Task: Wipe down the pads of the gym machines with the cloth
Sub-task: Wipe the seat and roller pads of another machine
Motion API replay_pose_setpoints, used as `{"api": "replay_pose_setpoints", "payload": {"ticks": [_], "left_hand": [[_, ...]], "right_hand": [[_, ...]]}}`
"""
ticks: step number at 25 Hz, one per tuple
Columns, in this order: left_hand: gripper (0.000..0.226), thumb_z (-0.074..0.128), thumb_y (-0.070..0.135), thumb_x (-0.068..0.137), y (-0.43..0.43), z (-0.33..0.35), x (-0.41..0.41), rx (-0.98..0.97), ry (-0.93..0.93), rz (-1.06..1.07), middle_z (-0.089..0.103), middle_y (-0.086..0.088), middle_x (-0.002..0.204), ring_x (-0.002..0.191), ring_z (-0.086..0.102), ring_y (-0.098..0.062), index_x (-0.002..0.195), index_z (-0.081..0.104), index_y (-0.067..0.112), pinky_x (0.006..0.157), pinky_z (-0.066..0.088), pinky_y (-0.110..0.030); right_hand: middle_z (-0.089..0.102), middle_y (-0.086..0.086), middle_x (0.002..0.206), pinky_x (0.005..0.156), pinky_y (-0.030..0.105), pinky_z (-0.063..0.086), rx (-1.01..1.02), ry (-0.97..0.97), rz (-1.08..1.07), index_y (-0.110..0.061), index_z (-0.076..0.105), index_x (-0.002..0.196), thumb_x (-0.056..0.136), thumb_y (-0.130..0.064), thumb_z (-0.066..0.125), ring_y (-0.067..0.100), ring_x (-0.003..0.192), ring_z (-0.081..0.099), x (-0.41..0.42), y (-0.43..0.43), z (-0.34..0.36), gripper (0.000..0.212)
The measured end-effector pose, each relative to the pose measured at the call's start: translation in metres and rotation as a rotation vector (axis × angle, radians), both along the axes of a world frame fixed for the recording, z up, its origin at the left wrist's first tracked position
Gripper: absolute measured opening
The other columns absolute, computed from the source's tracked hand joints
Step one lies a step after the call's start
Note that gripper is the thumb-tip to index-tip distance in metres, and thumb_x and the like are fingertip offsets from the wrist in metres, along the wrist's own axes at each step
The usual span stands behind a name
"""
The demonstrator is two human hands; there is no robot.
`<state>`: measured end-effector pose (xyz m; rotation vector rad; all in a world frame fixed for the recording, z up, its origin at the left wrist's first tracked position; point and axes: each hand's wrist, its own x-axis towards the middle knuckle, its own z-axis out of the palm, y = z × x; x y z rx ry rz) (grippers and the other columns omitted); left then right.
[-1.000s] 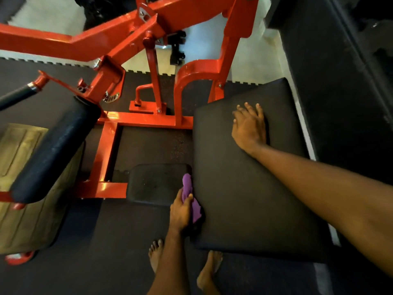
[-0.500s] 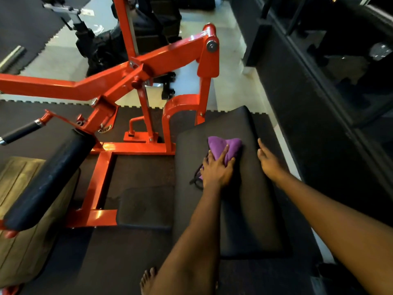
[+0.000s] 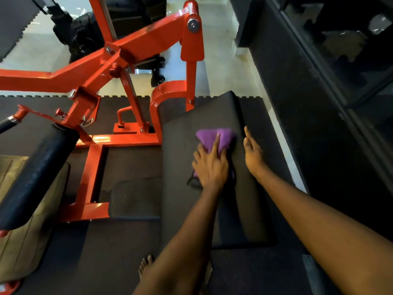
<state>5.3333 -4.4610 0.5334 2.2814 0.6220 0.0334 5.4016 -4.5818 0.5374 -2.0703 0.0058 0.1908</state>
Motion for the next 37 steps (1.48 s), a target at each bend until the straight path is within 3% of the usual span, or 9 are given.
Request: {"api": "replay_pose_setpoints", "payload": {"ticks": [3, 5, 8, 13, 16, 21, 24, 32, 37], "left_hand": [[0.056, 0.034, 0.06, 0.101, 0.018, 0.012, 0.081, -0.068, 0.078, -0.076, 0.006, -0.012, 0.167, 0.15, 0.01, -0.04, 0.152, 0.013, 0.058, 0.114, 0.011, -0.069], [0.057, 0.034, 0.064, 0.098, 0.021, 0.005, 0.083, -0.035, 0.092, -0.117, 0.008, -0.01, 0.167, 0.149, 0.015, -0.042, 0.152, 0.015, 0.057, 0.113, 0.016, -0.069], [0.052, 0.039, 0.056, 0.099, 0.01, -0.007, 0.019, 0.053, 0.01, -0.101, 0.028, -0.009, 0.156, 0.132, 0.036, -0.04, 0.15, 0.028, 0.052, 0.105, 0.034, -0.057], [0.053, 0.04, 0.053, 0.096, -0.024, -0.01, -0.104, 0.076, 0.012, -0.078, 0.032, -0.006, 0.155, 0.125, 0.04, -0.034, 0.149, 0.031, 0.051, 0.101, 0.036, -0.048], [0.056, 0.044, 0.051, 0.098, -0.045, 0.002, -0.113, 0.065, 0.003, -0.085, 0.03, -0.008, 0.157, 0.125, 0.04, -0.034, 0.151, 0.027, 0.053, 0.102, 0.035, -0.047], [0.068, 0.05, 0.037, 0.093, -0.054, 0.013, -0.074, 0.145, -0.062, -0.183, 0.033, -0.013, 0.155, 0.116, 0.044, -0.036, 0.153, 0.023, 0.053, 0.09, 0.036, -0.046], [0.072, 0.055, 0.028, 0.087, -0.035, -0.011, -0.089, 0.155, -0.002, -0.076, 0.036, -0.012, 0.152, 0.113, 0.045, -0.037, 0.151, 0.031, 0.049, 0.091, 0.038, -0.048], [0.056, 0.054, 0.028, 0.093, 0.035, -0.055, -0.086, 0.059, 0.236, 0.312, 0.037, -0.019, 0.15, 0.12, 0.042, -0.04, 0.148, 0.046, 0.034, 0.096, 0.037, -0.049], [0.059, 0.045, 0.031, 0.096, 0.004, 0.0, 0.019, 0.012, -0.064, -0.026, 0.032, -0.018, 0.153, 0.127, 0.038, -0.04, 0.153, 0.034, 0.041, 0.105, 0.032, -0.05]], "right_hand": [[0.033, 0.0, 0.163, 0.124, 0.035, 0.024, 0.011, -0.059, 0.006, -0.025, 0.036, 0.156, 0.111, -0.026, 0.035, 0.017, 0.149, 0.031, 0.005, -0.003, -0.01, 0.045], [0.034, 0.0, 0.163, 0.122, 0.029, 0.025, 0.013, -0.058, -0.001, -0.024, 0.036, 0.155, 0.111, -0.025, 0.034, 0.015, 0.148, 0.032, 0.006, -0.003, -0.012, 0.045], [0.032, 0.002, 0.163, 0.114, 0.017, 0.026, 0.123, -0.025, -0.024, -0.02, 0.037, 0.154, 0.111, -0.022, 0.034, 0.014, 0.149, 0.031, 0.002, -0.001, -0.009, 0.044], [0.038, 0.004, 0.16, 0.096, -0.006, 0.028, 0.247, 0.05, -0.049, -0.01, 0.042, 0.151, 0.111, -0.014, 0.034, 0.015, 0.148, 0.032, -0.003, -0.001, 0.003, 0.042], [0.043, 0.008, 0.156, 0.098, -0.002, 0.032, 0.339, 0.112, -0.105, -0.004, 0.047, 0.147, 0.11, -0.012, 0.033, 0.014, 0.144, 0.037, -0.009, -0.007, 0.008, 0.04], [0.047, 0.008, 0.154, 0.123, 0.041, 0.026, 0.527, 0.287, -0.23, -0.011, 0.054, 0.143, 0.109, -0.048, 0.014, 0.024, 0.145, 0.04, -0.023, -0.026, 0.003, 0.064], [0.044, 0.009, 0.156, 0.123, 0.034, 0.021, 0.473, 0.236, -0.281, -0.01, 0.051, 0.146, 0.109, -0.046, 0.006, 0.021, 0.147, 0.036, -0.031, -0.015, 0.01, 0.068], [0.044, 0.007, 0.156, 0.107, 0.022, 0.026, 0.205, 0.114, -0.287, -0.026, 0.054, 0.145, 0.111, -0.04, 0.024, 0.024, 0.143, 0.039, -0.04, -0.002, 0.011, 0.048], [0.054, 0.006, 0.148, 0.111, 0.025, 0.03, 0.149, 0.013, -0.29, -0.024, 0.061, 0.138, 0.11, -0.042, 0.026, 0.023, 0.139, 0.046, -0.036, -0.006, 0.0, 0.049]]}}
